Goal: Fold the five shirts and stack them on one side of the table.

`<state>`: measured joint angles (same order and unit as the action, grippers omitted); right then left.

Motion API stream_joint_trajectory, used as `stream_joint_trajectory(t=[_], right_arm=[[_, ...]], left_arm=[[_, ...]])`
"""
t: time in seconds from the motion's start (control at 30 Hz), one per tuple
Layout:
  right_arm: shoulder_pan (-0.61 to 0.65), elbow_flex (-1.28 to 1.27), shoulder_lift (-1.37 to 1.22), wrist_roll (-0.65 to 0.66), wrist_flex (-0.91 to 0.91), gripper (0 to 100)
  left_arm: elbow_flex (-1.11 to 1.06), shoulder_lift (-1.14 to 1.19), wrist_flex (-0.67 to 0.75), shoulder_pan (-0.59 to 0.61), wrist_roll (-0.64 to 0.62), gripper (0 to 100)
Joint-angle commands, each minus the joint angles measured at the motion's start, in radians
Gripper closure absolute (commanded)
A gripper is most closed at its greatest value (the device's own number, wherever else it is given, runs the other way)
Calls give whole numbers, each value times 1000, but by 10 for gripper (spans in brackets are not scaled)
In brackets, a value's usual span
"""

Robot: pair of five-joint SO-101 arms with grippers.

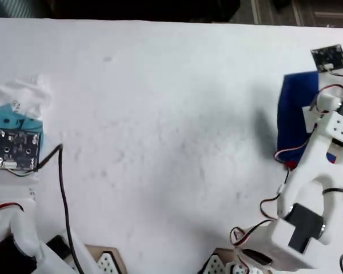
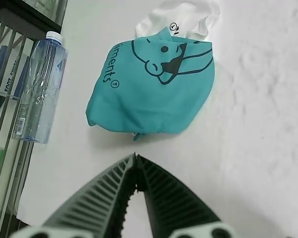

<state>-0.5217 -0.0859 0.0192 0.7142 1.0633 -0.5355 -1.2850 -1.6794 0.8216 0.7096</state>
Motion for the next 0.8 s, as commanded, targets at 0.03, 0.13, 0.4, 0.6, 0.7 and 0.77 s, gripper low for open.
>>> stream_joint_trajectory(t=[0.03, 0.13, 0.4, 0.6, 0.7, 0.77], right_arm=[[-35, 52, -48, 51, -68, 980], [-58, 54, -81, 87, -114, 980], [-116, 68, -97, 187, -162, 957], [-166, 129, -99, 186, -127, 760], [-170, 135, -90, 184, -93, 664], [-166, 137, -85, 184, -73, 647]], left_arm=[[25, -5, 2, -5, 8, 976], [25, -5, 2, -5, 8, 976], [26, -5, -2, -5, 8, 976], [31, -5, -5, -5, 8, 976], [29, -5, -5, -5, 8, 976], [28, -5, -5, -5, 8, 976]])
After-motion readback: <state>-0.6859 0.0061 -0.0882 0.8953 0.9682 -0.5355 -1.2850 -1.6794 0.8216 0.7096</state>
